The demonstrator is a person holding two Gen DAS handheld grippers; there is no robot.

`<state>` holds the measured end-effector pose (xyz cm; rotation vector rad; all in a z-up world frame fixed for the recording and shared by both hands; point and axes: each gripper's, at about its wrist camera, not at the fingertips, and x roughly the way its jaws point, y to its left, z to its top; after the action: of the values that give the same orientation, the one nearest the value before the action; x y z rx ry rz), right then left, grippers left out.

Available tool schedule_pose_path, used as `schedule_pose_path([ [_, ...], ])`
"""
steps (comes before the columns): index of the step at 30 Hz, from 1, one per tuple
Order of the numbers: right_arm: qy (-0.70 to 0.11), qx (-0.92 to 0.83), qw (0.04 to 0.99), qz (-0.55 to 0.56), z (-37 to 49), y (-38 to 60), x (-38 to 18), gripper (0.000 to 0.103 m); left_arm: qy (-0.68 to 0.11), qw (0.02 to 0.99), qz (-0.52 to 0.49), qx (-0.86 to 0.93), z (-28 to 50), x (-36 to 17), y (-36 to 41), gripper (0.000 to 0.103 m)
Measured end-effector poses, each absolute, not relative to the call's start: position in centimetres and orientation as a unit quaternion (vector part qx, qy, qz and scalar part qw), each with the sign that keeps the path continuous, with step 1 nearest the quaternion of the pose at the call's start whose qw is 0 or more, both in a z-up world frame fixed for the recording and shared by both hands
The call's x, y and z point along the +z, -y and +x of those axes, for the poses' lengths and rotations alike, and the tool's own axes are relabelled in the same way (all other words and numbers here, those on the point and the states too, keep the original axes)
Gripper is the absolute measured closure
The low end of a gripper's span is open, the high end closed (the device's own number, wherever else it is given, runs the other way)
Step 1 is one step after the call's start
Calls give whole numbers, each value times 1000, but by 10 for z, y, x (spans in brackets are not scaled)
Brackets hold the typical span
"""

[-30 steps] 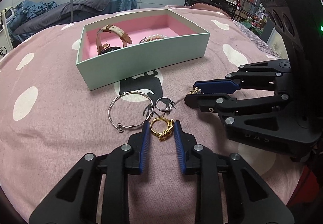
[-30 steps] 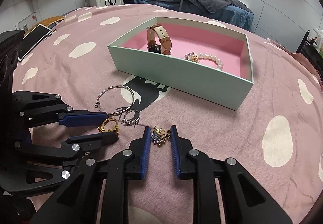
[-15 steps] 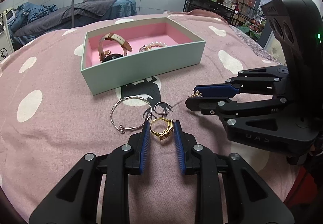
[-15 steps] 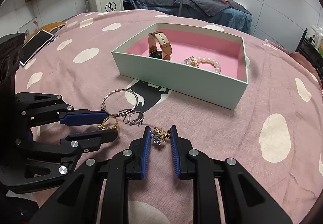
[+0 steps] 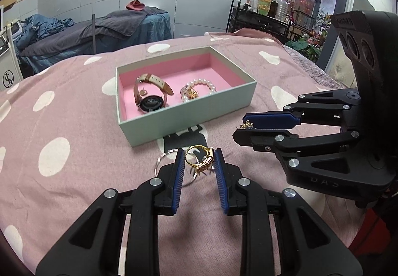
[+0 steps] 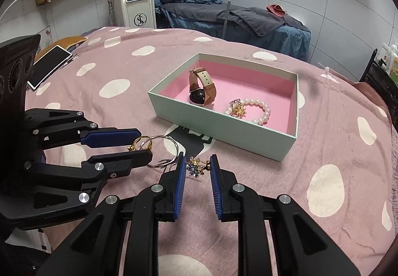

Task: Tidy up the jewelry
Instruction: 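Carry the gold ring and flower earring in both tools into the box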

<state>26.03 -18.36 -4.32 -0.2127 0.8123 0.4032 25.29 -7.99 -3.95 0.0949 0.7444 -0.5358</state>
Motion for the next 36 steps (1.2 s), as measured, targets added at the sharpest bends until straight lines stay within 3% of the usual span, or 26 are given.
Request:
schedule_pose_path([
  [20, -374, 143, 913, -77, 322, 197, -26, 84, -335, 914, 27, -228, 336, -4, 85, 78],
  [36, -413, 124, 898, -90, 361, 189, -45, 84, -406, 884, 48, -226, 424, -23, 118, 78],
])
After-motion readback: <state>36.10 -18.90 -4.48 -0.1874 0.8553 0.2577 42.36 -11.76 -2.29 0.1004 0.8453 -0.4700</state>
